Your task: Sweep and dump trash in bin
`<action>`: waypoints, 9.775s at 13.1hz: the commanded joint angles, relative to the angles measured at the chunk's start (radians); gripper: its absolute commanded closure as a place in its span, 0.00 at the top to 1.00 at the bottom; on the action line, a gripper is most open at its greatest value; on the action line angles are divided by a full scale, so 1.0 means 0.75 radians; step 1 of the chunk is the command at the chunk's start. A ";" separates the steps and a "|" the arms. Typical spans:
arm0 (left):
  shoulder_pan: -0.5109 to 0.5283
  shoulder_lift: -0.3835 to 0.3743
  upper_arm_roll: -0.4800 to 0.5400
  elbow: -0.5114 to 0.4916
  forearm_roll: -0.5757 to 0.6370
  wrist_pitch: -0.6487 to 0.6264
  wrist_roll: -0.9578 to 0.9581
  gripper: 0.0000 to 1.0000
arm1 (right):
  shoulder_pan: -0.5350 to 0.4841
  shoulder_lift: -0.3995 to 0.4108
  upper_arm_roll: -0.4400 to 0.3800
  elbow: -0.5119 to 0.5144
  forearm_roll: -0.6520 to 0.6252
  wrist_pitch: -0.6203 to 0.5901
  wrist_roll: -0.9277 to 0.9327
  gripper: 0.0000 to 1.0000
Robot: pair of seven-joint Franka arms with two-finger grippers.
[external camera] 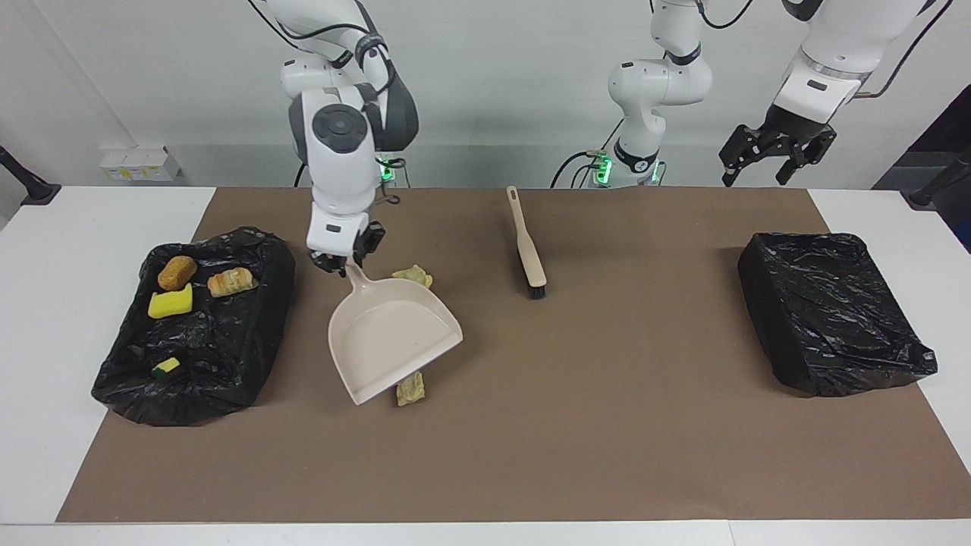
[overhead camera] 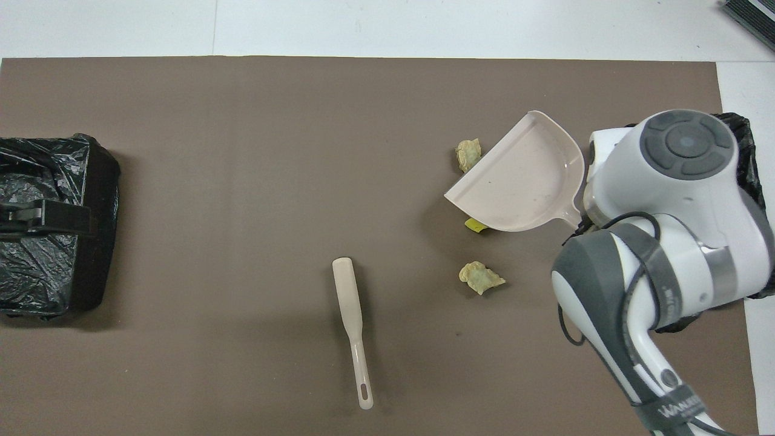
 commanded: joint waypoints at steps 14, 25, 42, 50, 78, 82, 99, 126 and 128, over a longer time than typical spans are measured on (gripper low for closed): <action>0.011 -0.032 0.007 -0.047 0.020 0.045 0.073 1.00 | 0.364 0.602 -0.005 0.614 0.316 0.104 0.970 0.00; 0.015 -0.025 0.015 -0.037 0.018 0.065 0.082 1.00 | 0.400 0.294 -0.003 0.286 0.328 0.156 0.966 1.00; 0.013 -0.027 0.015 -0.039 0.017 0.047 0.057 1.00 | 0.820 -0.044 0.001 -0.470 0.447 0.508 1.201 0.64; 0.013 -0.028 0.015 -0.039 0.017 0.043 0.057 1.00 | 0.809 -0.046 -0.003 -0.441 0.447 0.485 1.195 0.00; -0.157 0.612 -0.705 -0.198 0.267 0.955 -1.023 1.00 | -0.119 0.011 -0.010 -0.198 0.062 0.248 0.545 0.00; -0.230 0.802 -0.723 -0.084 0.551 0.945 -1.096 1.00 | -0.127 0.132 -0.007 -0.083 -0.028 0.297 0.489 0.00; -0.096 0.670 -0.731 -0.032 0.678 0.692 -0.276 0.00 | -0.095 0.208 0.003 -0.048 -0.060 0.322 0.126 0.00; 0.060 0.361 -0.713 -0.536 0.177 0.767 1.137 0.00 | -0.310 -0.373 0.201 -0.663 0.195 0.072 0.394 0.00; 0.062 0.361 -0.713 -0.536 0.177 0.765 1.137 0.00 | -0.269 -0.465 0.201 -0.776 0.309 0.088 0.566 0.00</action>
